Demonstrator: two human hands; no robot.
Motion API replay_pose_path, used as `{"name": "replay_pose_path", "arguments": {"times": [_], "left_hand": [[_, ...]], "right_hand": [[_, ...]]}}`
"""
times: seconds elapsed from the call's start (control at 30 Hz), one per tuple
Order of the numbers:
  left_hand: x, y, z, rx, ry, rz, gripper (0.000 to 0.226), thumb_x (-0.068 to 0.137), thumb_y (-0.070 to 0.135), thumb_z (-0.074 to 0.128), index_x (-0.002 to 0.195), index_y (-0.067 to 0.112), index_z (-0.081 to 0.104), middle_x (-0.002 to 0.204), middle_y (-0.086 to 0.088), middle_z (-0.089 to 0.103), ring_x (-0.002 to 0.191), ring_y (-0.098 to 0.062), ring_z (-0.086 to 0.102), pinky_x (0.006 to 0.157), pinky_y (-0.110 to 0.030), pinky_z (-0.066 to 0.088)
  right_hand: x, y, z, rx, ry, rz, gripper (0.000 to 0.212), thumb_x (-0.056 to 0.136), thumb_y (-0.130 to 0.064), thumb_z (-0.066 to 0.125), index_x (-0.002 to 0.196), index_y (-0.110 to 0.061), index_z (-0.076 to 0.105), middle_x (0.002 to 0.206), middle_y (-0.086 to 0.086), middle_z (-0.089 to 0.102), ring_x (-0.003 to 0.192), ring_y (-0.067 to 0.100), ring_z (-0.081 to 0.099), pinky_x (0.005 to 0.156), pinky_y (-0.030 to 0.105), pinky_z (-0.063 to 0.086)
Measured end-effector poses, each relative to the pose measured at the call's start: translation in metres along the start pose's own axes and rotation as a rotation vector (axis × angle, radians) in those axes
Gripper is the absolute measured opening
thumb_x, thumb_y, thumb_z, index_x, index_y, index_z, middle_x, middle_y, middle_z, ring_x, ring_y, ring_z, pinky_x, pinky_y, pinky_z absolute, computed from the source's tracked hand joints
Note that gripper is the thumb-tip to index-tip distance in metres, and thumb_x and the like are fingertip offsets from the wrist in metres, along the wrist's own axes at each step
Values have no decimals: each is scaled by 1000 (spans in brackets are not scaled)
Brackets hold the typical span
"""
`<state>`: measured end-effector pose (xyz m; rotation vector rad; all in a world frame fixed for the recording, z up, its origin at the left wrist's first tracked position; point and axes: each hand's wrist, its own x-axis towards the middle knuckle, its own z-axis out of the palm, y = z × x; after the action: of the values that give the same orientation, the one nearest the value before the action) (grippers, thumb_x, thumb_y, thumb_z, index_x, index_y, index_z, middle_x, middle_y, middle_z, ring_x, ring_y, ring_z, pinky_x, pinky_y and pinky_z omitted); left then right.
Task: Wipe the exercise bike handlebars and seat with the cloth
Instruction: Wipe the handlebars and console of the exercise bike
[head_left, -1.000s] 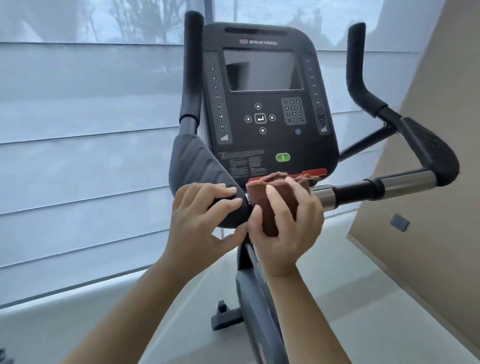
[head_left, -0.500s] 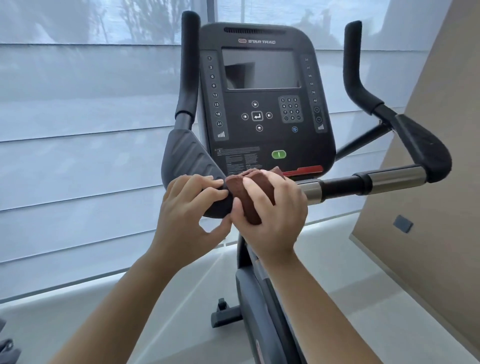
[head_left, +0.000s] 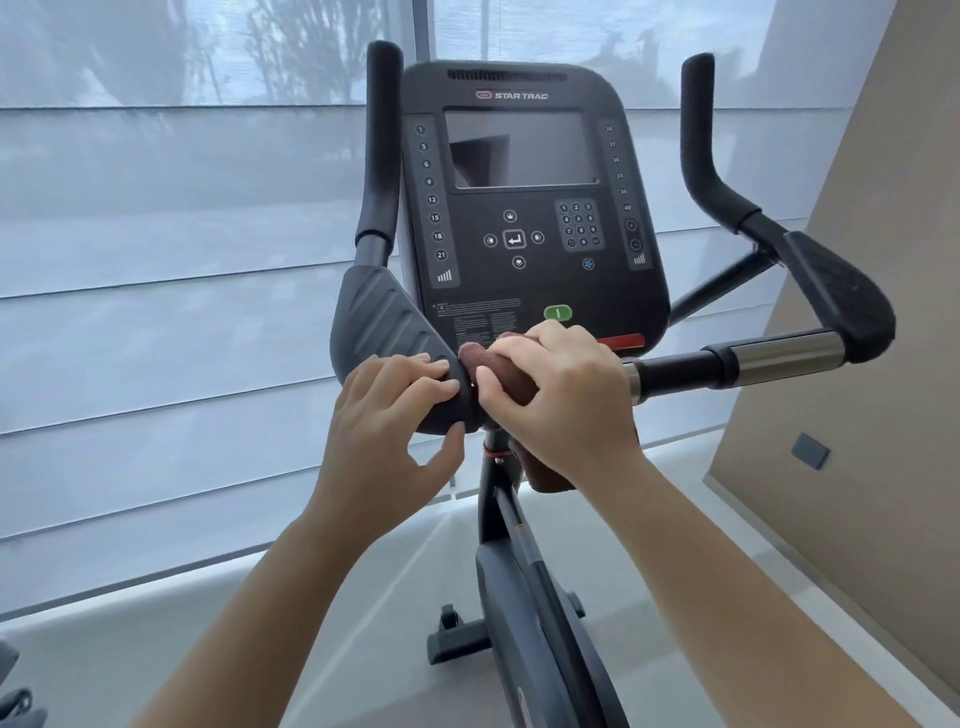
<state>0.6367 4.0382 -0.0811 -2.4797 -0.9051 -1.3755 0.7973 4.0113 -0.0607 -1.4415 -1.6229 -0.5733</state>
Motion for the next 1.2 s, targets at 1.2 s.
{"name": "replay_pose_path", "arguments": {"times": [1.2], "left_hand": [[51, 105, 103, 67, 47, -45, 19, 69, 12, 77, 85, 9, 68, 84, -5, 66, 75, -28, 60, 68, -31, 35]], "right_hand": [[-14, 165, -52, -111, 303, 188, 23, 80, -28, 57, 86, -11, 71, 87, 10, 68, 78, 27, 59, 77, 35, 49]]}}
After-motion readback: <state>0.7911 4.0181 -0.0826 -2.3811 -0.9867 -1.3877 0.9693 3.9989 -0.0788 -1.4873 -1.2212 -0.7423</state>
